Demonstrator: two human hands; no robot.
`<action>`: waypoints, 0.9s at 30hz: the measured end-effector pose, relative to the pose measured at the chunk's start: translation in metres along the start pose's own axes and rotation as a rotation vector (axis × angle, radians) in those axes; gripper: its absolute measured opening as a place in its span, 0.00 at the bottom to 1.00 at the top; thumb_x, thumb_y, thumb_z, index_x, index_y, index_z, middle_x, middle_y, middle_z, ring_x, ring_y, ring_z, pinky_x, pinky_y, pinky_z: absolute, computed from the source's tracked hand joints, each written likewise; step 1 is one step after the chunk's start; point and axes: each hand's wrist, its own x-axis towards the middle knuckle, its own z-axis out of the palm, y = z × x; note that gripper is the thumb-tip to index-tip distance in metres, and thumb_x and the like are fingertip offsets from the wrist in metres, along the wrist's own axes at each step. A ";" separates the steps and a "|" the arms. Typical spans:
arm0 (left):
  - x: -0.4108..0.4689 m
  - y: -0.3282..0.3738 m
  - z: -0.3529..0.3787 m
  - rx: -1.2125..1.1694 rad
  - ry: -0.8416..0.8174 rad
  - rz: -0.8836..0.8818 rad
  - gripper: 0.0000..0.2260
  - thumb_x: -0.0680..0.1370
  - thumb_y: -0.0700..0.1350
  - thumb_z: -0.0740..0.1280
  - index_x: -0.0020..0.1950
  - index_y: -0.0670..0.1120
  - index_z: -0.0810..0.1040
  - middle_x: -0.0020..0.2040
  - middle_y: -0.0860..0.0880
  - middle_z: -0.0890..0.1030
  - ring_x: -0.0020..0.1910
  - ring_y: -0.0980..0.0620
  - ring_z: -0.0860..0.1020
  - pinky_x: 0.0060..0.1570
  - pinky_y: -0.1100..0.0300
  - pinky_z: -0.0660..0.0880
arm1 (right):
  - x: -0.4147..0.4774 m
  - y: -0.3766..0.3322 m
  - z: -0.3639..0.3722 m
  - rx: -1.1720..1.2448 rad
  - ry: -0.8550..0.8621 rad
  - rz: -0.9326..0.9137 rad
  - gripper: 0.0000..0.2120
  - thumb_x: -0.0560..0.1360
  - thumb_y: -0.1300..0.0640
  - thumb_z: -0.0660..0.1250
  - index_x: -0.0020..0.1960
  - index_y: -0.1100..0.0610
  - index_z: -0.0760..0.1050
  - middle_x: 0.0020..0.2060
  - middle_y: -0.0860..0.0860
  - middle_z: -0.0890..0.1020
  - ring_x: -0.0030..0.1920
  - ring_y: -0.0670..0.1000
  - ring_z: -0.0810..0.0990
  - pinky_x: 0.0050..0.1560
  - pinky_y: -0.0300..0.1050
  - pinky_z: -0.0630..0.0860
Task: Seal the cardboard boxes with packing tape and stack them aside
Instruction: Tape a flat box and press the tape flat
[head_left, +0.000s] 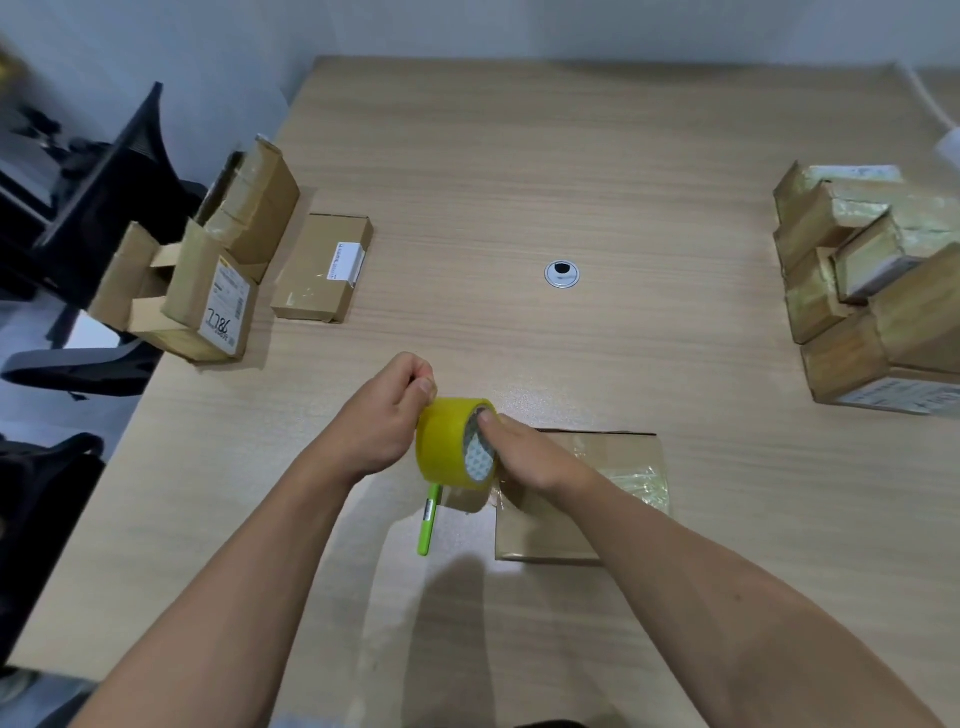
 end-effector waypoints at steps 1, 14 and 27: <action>-0.001 -0.004 -0.002 -0.010 0.016 -0.018 0.07 0.76 0.51 0.56 0.44 0.50 0.70 0.38 0.52 0.72 0.35 0.54 0.67 0.42 0.50 0.68 | 0.001 0.002 0.003 -0.005 -0.033 0.012 0.35 0.70 0.24 0.51 0.61 0.48 0.75 0.57 0.50 0.82 0.58 0.52 0.81 0.65 0.58 0.74; -0.001 -0.025 -0.040 0.245 0.146 -0.149 0.08 0.84 0.42 0.57 0.45 0.49 0.70 0.39 0.50 0.74 0.38 0.49 0.70 0.41 0.51 0.68 | -0.007 -0.037 0.017 -0.450 -0.157 -0.045 0.30 0.83 0.36 0.50 0.80 0.49 0.59 0.75 0.56 0.69 0.74 0.59 0.67 0.70 0.52 0.65; -0.003 -0.045 -0.050 -0.190 0.078 -0.316 0.04 0.82 0.39 0.63 0.49 0.46 0.72 0.42 0.47 0.72 0.42 0.49 0.70 0.46 0.47 0.73 | 0.007 -0.065 0.069 -0.080 0.073 -0.137 0.11 0.76 0.51 0.72 0.49 0.54 0.71 0.39 0.48 0.79 0.41 0.48 0.77 0.43 0.44 0.74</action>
